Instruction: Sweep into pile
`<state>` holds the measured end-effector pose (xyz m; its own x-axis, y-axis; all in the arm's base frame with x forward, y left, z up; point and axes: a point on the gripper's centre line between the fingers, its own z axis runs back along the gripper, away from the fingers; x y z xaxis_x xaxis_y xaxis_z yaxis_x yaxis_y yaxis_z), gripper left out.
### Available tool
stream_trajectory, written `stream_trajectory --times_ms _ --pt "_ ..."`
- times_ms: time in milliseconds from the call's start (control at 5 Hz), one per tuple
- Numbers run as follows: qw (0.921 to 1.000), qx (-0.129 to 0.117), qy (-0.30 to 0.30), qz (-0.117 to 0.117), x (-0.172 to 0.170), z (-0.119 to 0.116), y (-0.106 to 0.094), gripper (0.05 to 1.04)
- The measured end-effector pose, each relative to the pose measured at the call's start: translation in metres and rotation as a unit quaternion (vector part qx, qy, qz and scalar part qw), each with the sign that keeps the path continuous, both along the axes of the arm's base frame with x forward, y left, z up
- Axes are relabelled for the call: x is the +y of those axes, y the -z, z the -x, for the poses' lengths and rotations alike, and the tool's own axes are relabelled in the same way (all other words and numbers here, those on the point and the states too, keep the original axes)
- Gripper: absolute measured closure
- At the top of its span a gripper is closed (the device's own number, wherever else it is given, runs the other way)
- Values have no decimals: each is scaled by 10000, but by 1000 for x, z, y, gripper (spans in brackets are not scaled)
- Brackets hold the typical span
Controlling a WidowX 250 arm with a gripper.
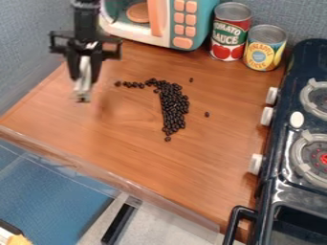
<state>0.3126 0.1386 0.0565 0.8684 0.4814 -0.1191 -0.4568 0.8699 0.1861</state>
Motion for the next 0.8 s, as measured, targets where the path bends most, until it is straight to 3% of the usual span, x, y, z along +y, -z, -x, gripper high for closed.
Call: stream_trajectory --times_ms 200,400,800 --pt "9981 -15 509 -343 17 -4 8 727" --pt "9948 -64 939 -388 18 0 22 727" --pt "9929 -151 1115 -380 2 -6 35 727"
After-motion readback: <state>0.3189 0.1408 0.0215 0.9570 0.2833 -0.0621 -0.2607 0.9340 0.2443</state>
